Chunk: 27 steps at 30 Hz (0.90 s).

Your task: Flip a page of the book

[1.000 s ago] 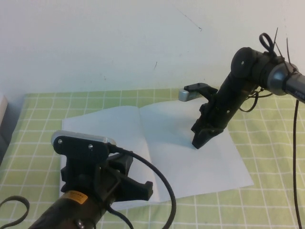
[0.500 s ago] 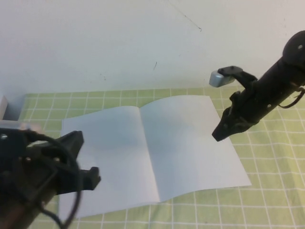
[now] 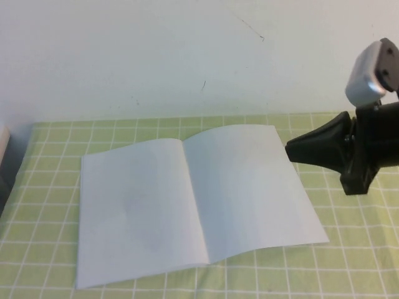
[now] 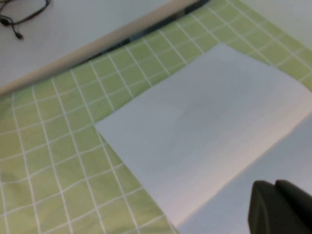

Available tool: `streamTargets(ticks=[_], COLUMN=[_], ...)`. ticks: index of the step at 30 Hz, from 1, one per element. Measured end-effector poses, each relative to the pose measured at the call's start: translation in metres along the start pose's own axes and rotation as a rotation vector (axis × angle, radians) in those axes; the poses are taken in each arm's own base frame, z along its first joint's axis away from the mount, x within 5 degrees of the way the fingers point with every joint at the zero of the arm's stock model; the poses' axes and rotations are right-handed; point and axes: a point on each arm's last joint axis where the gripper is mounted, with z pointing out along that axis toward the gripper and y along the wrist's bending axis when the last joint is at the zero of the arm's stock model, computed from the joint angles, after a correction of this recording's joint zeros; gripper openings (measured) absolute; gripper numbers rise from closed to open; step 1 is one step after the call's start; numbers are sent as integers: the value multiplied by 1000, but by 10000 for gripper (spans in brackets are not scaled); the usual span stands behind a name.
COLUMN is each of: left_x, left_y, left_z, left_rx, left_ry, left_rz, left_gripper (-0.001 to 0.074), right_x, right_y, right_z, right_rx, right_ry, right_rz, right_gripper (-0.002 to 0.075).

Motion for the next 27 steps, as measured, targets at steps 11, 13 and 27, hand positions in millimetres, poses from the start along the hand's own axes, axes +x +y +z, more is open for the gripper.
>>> streamTargets(ticks=[11,13,27], left_x=[9,9,9], left_y=[19,19,19], left_z=[-10,-10,-10], left_rx=[-100,-100,-100], left_ry=[-10,-10,-10], left_rz=[1,2,4], left_gripper=[-4,-4,-4], right_x=[10,10,13], right_y=[64,74,122], right_z=[-46,-54,-109], right_rx=[41,40,260], right_ry=[-233,-256,-404], right_rz=[-213,-263,-340], right_gripper=[-2,-2,-2])
